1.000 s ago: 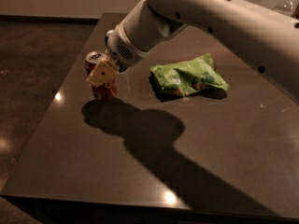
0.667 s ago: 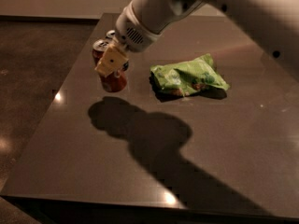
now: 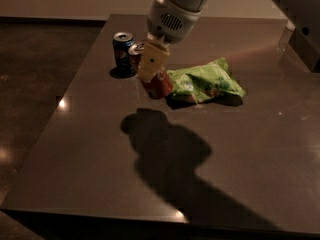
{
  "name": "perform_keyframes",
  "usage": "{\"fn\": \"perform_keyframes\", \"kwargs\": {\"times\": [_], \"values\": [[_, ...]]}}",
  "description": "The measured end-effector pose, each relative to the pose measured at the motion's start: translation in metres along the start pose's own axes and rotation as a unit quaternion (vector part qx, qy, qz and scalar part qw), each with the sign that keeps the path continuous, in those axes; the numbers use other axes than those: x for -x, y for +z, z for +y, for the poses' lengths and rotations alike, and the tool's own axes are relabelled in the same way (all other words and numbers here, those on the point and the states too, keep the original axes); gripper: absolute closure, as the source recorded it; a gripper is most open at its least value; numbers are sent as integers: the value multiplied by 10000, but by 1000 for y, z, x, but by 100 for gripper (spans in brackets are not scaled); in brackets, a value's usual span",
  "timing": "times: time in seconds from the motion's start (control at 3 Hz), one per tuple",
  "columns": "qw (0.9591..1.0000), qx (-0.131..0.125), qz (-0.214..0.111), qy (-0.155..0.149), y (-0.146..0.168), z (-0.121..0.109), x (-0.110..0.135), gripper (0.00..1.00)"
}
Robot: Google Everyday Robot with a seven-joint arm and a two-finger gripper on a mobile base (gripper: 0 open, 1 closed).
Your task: Knock coke can over
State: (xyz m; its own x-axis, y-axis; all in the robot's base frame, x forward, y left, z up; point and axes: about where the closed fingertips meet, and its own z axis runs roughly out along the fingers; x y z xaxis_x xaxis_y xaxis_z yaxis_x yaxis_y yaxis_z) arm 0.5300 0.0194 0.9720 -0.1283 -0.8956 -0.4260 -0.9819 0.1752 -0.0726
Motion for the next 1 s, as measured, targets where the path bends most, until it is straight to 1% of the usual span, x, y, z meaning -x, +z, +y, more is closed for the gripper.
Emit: {"fn": "perform_keyframes", "kwargs": {"times": [0.33, 0.67, 1.0], "values": [[9965, 128, 824, -113, 2, 8, -41, 100], [9885, 198, 1482, -216, 14, 14, -72, 100], [9781, 218, 2036, -379, 26, 20, -96, 87]]}}
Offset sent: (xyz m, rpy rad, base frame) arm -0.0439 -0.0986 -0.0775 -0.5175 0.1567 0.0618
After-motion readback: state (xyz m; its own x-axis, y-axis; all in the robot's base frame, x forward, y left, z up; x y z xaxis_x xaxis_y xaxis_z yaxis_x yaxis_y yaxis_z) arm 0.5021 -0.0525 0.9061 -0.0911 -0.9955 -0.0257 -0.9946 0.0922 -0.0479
